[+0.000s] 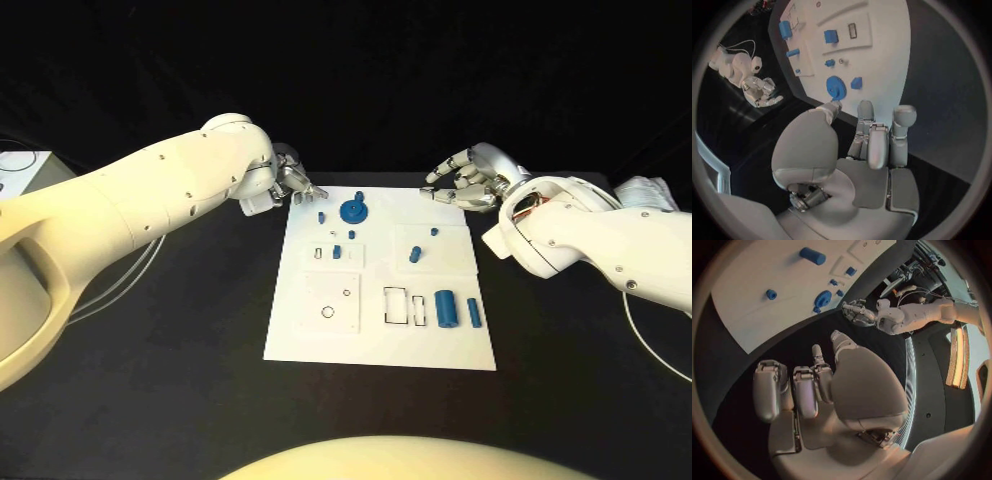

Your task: Assemble the parts on the task board

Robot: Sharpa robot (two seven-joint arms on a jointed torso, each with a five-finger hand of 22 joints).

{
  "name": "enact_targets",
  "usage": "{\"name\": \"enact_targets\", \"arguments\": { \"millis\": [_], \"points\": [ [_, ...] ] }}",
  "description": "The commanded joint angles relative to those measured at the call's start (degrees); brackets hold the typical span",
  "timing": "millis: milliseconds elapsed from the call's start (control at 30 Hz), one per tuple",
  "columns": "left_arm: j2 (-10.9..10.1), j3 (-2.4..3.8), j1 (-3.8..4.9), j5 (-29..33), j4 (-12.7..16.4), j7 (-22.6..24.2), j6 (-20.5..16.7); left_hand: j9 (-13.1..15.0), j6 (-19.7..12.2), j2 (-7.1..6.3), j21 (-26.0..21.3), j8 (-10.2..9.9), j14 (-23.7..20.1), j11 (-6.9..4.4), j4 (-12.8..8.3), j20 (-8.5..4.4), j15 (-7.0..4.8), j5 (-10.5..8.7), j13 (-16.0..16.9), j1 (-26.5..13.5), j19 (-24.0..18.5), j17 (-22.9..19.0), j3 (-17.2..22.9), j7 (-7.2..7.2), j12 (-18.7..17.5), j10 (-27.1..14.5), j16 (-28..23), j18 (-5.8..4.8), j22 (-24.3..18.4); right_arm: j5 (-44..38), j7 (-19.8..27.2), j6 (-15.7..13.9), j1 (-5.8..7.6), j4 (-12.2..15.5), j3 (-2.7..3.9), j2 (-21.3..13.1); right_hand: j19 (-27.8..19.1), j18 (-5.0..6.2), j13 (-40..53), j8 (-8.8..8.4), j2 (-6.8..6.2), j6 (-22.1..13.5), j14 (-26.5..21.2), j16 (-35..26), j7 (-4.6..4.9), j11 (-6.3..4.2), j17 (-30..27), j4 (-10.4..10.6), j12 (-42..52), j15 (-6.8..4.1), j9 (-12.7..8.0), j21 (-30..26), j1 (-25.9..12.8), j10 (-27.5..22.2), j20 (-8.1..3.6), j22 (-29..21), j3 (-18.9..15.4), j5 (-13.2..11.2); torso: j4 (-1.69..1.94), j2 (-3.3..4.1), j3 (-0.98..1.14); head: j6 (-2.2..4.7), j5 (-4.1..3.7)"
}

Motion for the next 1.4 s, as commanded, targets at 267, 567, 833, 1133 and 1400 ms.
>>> {"name": "enact_targets", "arguments": {
  "millis": [267, 567, 833, 1133, 1400],
  "points": [
    [0.89, -0.11, -0.71, 0.03, -2.19, 1.39, 2.9, -0.19, 0.47, 0.25, 0.1, 0.05, 1.88, 0.1, 0.1, 0.36, 0.31, -0.01, -0.1, -0.78, -0.09, 6.1, -0.57, -0.01, 0.33, -0.38, 0.05, 0.88, 0.19, -0.27, 0.67, -0.21, 0.08, 0.27, 0.03, 0.07, 1.87, 0.49, 8.14, 0.31, -0.02, -0.39, 5.07, -0.33, -0.02, 0.01, 11.77, 0.1, -0.42, -0.05, 0.08, -0.37, -0.61, -0.38, -0.02, 6.89, 0.15, -0.2, -0.1, 0.18, -0.02, -0.14, -0.09],
    [1.38, -0.36, -1.24, 2.62, -2.52, 1.98, 4.9, -0.33, 0.77, 0.29, 0.21, 0.18, 1.91, 0.06, 0.08, 0.4, 0.3, -0.15, -0.17, -1.48, -0.01, 6.19, -1.08, -0.07, 0.42, -0.37, 0.15, 0.84, 0.39, -0.31, 0.59, -0.18, 0.12, 0.25, 0.04, 0.18, 1.87, 0.49, 8.14, 0.31, -0.02, -0.39, 5.07, -0.33, -0.02, 0.01, 11.77, 0.1, -0.42, -0.05, 0.08, -0.37, -0.61, -0.38, -0.02, 6.89, 0.15, -0.2, -0.05, 0.12, -0.01, -0.41, -0.37],
    [1.53, -0.7, -1.31, 3.0, -2.51, 1.94, 5.8, -0.36, 0.86, 0.31, 0.28, 0.23, 1.95, 0.04, 0.08, 0.4, 0.3, -0.17, -0.19, -1.66, 0.05, 6.27, -1.21, -0.1, 0.45, -0.37, 0.21, 0.82, 0.51, -0.35, 0.48, -0.13, 0.18, 0.16, 0.04, 0.27, 1.87, 0.49, 8.14, 0.31, -0.02, -0.39, 5.07, -0.33, -0.02, 0.01, 11.77, 0.1, -0.42, -0.05, 0.08, -0.37, -0.61, -0.38, -0.02, 6.89, 0.15, -0.2, 0.06, 0.11, -0.01, -0.53, -0.48],
    [1.51, -0.86, -1.32, 3.11, -1.99, 1.74, 6.8, -0.41, 1.22, 0.77, 0.4, 0.43, 2.03, -0.08, -0.04, 0.4, 0.23, -0.08, -0.24, -1.57, 0.14, 6.45, -1.23, -0.25, 0.55, -0.3, 0.35, 0.79, 0.72, -0.45, 0.36, -0.05, 0.21, 0.12, 0.04, 0.37, 1.87, 0.49, 8.14, 0.31, -0.02, -0.39, 5.07, -0.33, -0.02, 0.01, 11.77, 0.1, -0.42, -0.05, 0.08, -0.37, -0.61, -0.38, -0.02, 6.89, 0.15, -0.2, 0.0, 0.1, -0.01, -0.63, -0.45],
    [1.59, -0.99, -1.32, 3.12, -2.08, 1.74, 6.4, -0.62, 1.65, 2.22, 0.72, 0.73, 2.15, -0.35, -0.18, 0.25, 0.0, 0.08, -0.46, 0.15, 0.36, 6.68, -0.44, -0.53, 0.68, -0.21, 0.6, 0.73, 1.22, -0.5, 0.29, 0.01, 0.22, 0.12, 0.04, 0.45, 1.88, 0.49, 8.18, 0.39, 0.0, -0.39, 5.06, -0.37, -0.04, -0.01, 11.72, 0.08, -0.36, -0.06, 0.09, -0.38, -0.65, -0.33, -0.04, 6.89, 0.22, -0.13, -0.04, 0.14, 0.03, -0.66, -0.37]
  ]
}}
